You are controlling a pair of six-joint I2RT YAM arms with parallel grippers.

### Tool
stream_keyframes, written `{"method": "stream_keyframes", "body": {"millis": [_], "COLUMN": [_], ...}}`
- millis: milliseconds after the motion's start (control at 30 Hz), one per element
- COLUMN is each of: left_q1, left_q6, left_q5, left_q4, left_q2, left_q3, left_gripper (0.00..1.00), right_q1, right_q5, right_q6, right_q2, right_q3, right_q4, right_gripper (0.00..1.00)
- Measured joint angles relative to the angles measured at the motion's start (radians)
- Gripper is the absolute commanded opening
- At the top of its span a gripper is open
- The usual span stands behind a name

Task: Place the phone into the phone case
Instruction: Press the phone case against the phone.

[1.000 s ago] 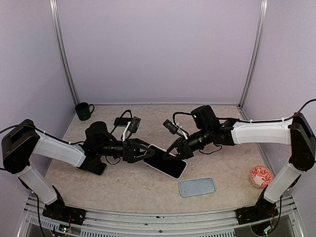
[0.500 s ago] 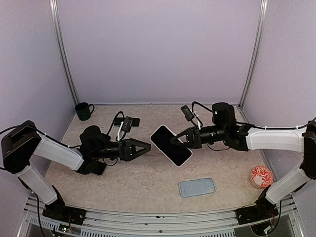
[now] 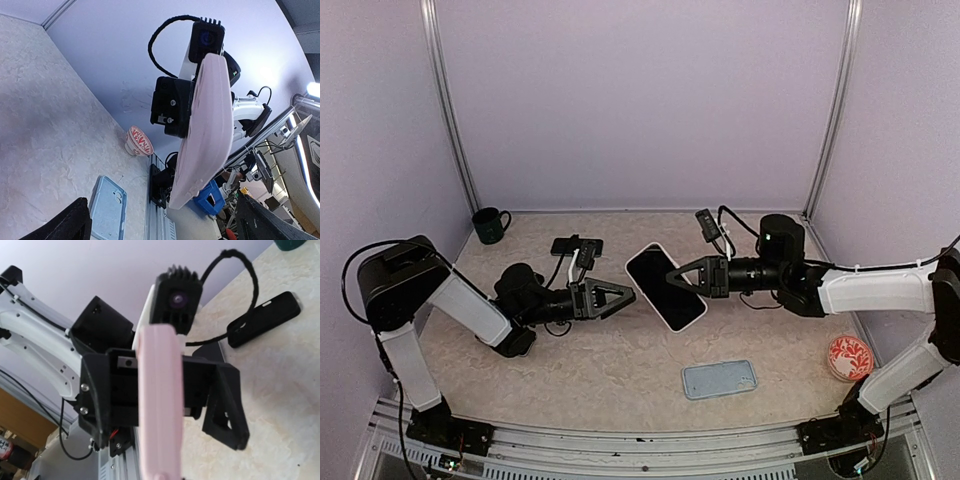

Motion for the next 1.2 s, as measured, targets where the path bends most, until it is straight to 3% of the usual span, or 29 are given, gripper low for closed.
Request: {"method": "stream_keyframes", "body": {"millis": [300, 433, 833, 1067, 1200], "left_q1": [-0.035, -0.04, -0.045, -0.038, -0.03], "left_q6": [-0.03, -0.023, -0.002, 0.007, 0.011], "left_q5": [-0.027, -0.034, -0.019, -0.003, 0.034], "left_q4": [0.001, -0.021, -0.035, -0.032, -0.05], "left_q2": [0.045, 0.046, 0.053, 0.054, 0.053], "left_q3": [0.105, 0.139, 0.156, 0.156, 0.156], "left_gripper": [0.79, 0.66, 0.0, 0.0, 0.0], "right_q1": [0.027, 0.037, 0.054, 0.054, 0.053], "right_q5": [0.045, 0.05, 0.058, 0.042, 0.013], "right_q6": [-0.009, -0.014, -0.025, -0.094, -0.162], "right_q2": [0.005, 0.017, 0.034, 0.035, 0.038], "right_q3": [0.0, 0.0, 0.001, 0.078, 0.154], "right_q4": [-0.003, -0.008, -0.037, -0.184, -0.319], "right_gripper": [0.0, 0.0, 0.0, 0.33, 0.41]}}
